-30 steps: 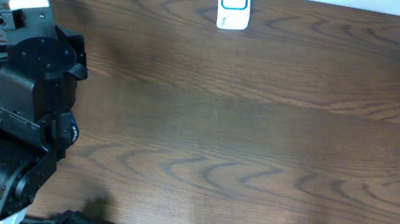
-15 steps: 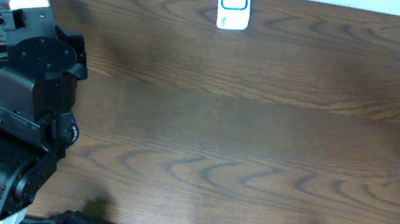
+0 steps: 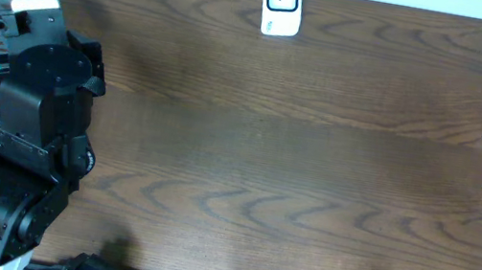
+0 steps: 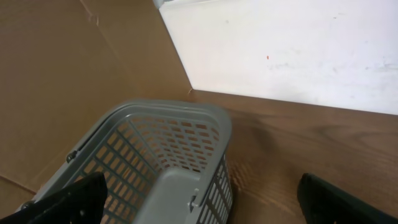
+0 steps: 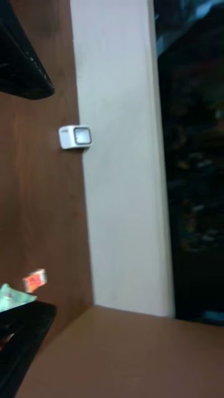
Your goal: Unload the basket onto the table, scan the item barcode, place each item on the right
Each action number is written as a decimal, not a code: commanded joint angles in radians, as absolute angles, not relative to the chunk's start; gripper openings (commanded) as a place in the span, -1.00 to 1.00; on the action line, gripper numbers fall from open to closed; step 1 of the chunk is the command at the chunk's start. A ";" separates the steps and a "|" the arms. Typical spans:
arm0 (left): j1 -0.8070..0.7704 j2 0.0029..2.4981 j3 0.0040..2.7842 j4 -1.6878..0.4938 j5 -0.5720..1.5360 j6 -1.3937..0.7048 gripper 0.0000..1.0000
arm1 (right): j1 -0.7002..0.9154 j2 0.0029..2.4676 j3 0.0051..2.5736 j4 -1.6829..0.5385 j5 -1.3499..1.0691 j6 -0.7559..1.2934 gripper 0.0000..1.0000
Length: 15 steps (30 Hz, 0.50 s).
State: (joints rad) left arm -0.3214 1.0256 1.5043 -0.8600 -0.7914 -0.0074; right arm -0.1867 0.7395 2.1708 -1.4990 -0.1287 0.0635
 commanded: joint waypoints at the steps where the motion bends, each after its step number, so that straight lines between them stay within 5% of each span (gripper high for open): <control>1: -0.317 1.025 1.509 -0.860 -0.794 -0.020 0.96 | -0.120 0.684 2.166 -1.496 -0.062 0.043 0.99; 8: -0.317 1.025 1.509 -0.860 -0.794 -0.020 0.96 | -0.001 0.556 2.018 -1.383 0.026 0.043 0.98; 15: -0.317 1.025 1.509 -0.860 -0.794 -0.020 0.96 | 0.060 0.366 1.565 -1.021 0.029 0.043 0.98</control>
State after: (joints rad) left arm -0.3214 1.0256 1.5043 -0.8604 -0.7914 -0.0074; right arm 0.0364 0.4267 1.7443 -1.1095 0.0090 0.0551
